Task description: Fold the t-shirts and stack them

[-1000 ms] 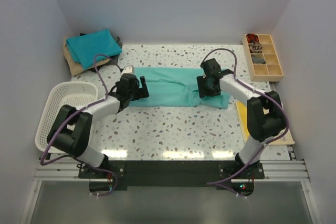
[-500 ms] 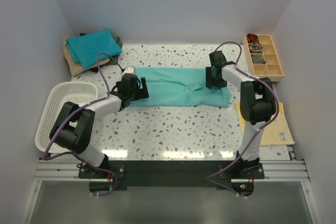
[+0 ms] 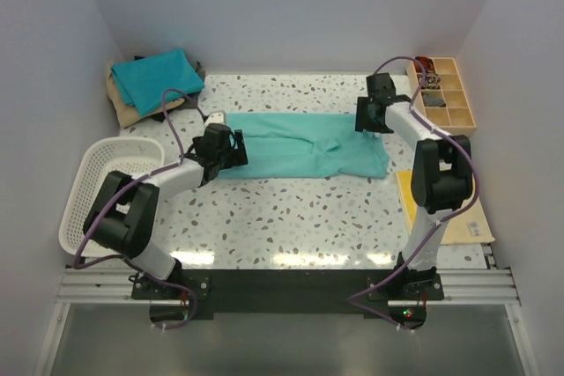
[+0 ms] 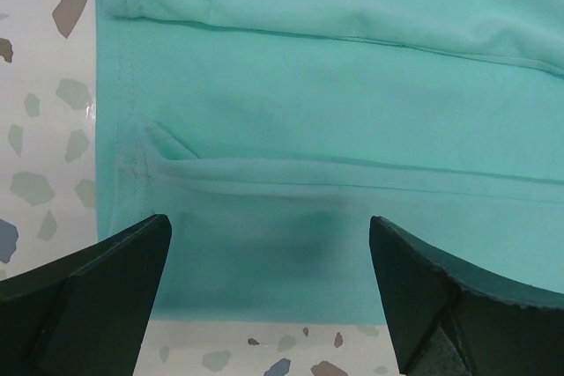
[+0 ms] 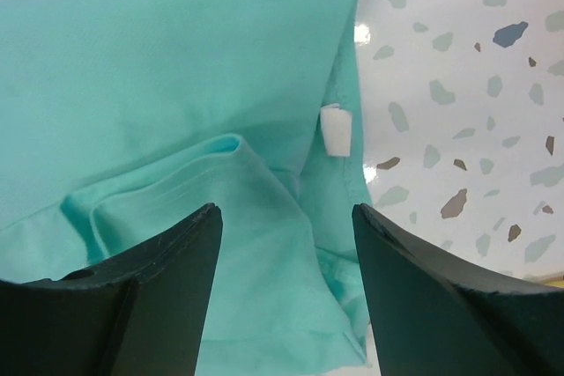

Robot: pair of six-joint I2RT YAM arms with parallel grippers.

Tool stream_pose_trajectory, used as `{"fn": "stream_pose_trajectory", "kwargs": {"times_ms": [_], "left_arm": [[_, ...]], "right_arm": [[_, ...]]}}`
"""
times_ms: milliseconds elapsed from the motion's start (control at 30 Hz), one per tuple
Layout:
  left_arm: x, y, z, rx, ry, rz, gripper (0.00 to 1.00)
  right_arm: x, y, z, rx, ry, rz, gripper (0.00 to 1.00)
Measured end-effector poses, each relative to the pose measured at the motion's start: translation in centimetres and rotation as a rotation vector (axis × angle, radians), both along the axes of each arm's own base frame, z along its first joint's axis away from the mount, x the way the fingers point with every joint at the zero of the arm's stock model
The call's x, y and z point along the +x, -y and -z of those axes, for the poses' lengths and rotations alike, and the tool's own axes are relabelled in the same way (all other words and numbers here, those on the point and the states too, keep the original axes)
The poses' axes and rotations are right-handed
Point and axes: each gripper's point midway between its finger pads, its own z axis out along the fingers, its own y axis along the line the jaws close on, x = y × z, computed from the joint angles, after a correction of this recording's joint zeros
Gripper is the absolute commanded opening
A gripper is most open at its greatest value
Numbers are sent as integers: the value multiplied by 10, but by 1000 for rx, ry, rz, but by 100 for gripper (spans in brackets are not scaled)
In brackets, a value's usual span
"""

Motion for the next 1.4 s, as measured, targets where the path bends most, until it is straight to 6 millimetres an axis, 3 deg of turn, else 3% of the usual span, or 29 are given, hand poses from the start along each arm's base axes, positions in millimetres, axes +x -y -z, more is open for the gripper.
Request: {"fn": "stream_pose_trajectory", "kwargs": {"times_ms": [233, 433, 700, 1167, 1400], "left_arm": [[0, 1, 0, -5, -1, 5, 100], [-1, 5, 0, -19, -4, 20, 100], [0, 7, -7, -31, 12, 26, 100], [-1, 8, -7, -37, 9, 33, 100], [-1, 8, -7, -37, 8, 33, 100]], "right_arm": [[-10, -40, -25, 96, 42, -108, 65], [-21, -71, -10, 131, -3, -180, 66], [-32, -70, 21, 120, -81, -176, 66], [-47, -81, 34, 107, -122, -202, 66], [-21, -102, 40, 121, -110, -231, 66]]}}
